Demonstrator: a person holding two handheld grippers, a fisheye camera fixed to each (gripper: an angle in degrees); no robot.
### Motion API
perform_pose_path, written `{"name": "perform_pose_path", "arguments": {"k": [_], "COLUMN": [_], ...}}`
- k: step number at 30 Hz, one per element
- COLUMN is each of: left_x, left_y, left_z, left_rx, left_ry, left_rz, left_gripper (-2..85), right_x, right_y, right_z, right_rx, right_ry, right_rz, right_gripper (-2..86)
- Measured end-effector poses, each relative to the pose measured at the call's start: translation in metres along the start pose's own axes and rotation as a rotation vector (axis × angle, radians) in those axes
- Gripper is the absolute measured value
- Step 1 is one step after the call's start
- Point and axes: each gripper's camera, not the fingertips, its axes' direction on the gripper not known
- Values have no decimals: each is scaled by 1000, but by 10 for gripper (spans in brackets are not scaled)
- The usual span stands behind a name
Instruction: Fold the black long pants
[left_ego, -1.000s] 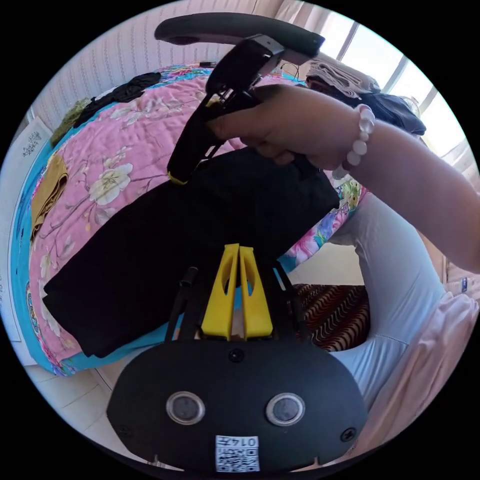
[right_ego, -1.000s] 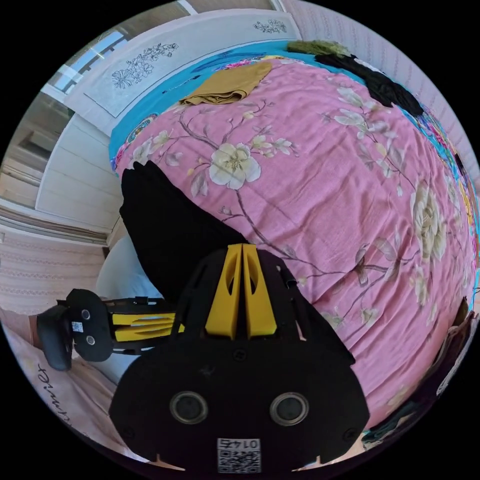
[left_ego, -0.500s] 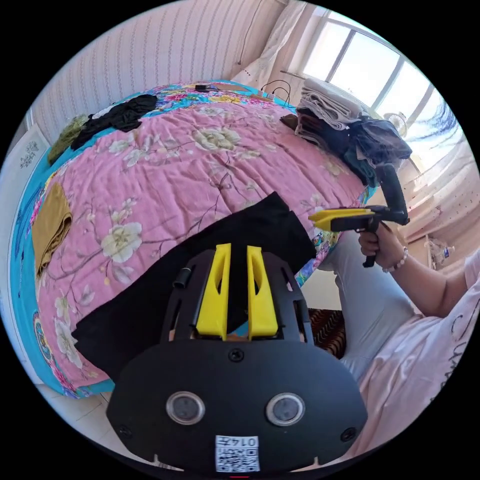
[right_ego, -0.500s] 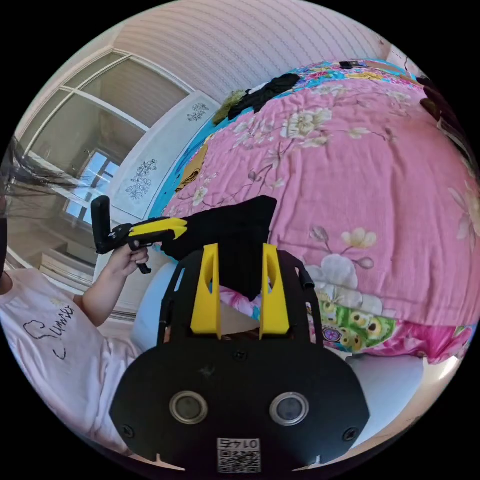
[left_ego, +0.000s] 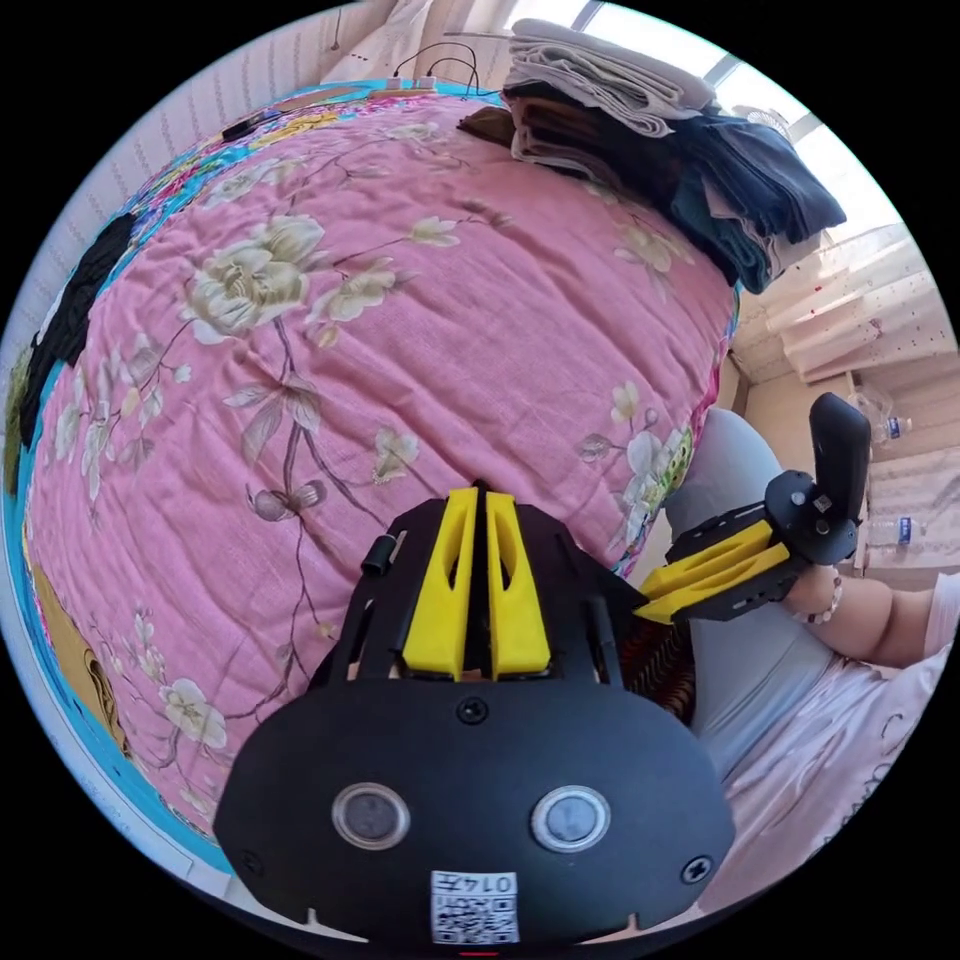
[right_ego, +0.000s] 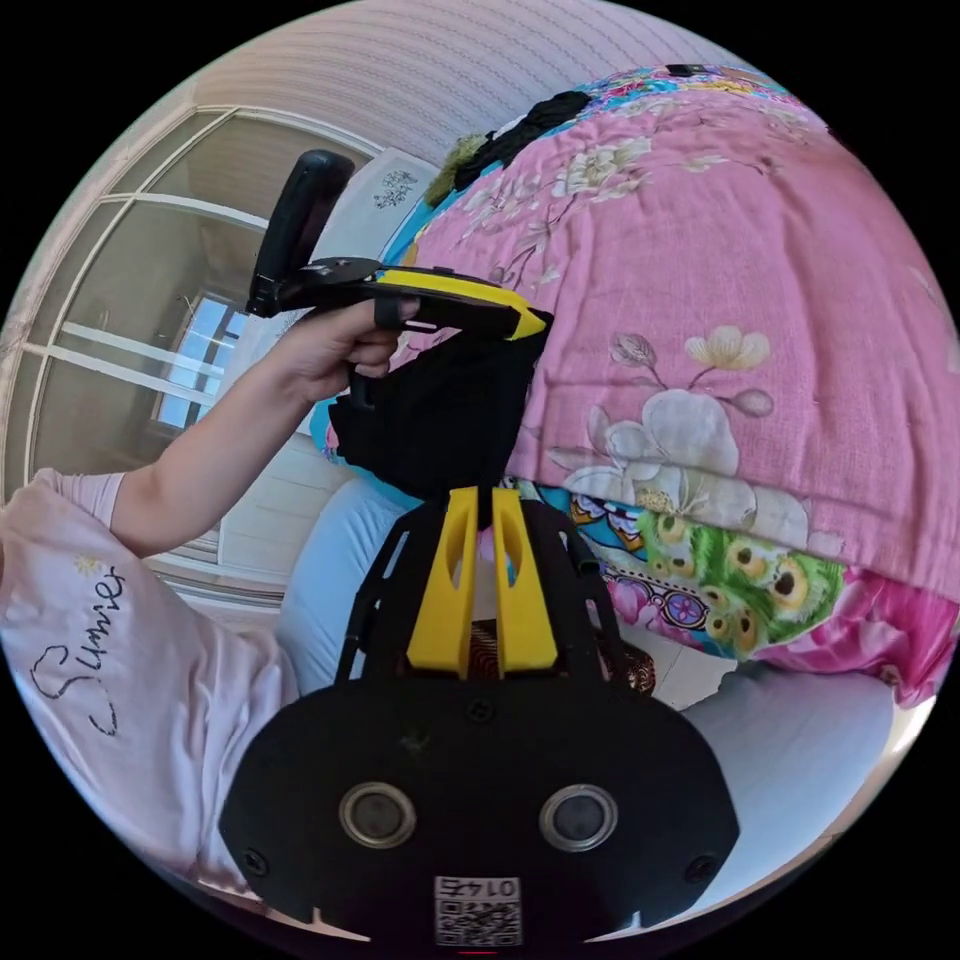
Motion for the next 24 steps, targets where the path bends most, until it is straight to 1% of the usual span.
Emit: {"name": "perform_pose_path", "arguments": {"k": [5, 8, 9, 11, 13, 15, 17, 18, 19, 21, 24], "left_x": [-15, -22, -24, -24, -24, -25, -24, -22, -20, -18, -9], "left_y": [-8, -10, -12, -13, -15, -20, -27, -31, -32, -37, -52], "left_z": [7, 12, 11, 3, -6, -9, 3, 14, 17, 14, 2], "left_rx": [34, 52, 54, 69, 99, 104, 36, -37, -57, -59, -55], "left_ry": [45, 114, 135, 153, 147, 140, 130, 129, 124, 110, 40], "left_rz": [-88, -134, -144, -140, -130, -117, -101, -58, -33, 26, 90], "left_gripper": [-4, -2, 4, 21, 37, 58, 56, 35, 25, 1, -7], "right_x": [15, 29, 32, 42, 50, 59, 66, 67, 69, 71, 83], "right_y": [17, 20, 21, 28, 33, 33, 29, 28, 28, 33, 44], "right_z": [-10, -9, -12, -31, -40, -40, -32, -29, -28, -36, -59], "right_rx": [-74, -124, -111, -18, 25, 27, -36, -63, -87, -53, 49], "right_ry": [-6, -11, -19, -27, -24, -37, -41, -49, -79, -92, -194], "right_rz": [9, 32, 37, 51, 70, 88, 63, 51, 32, 27, 25], "right_gripper": [17, 26, 29, 57, 94, 102, 64, 52, 36, 27, 19]}}
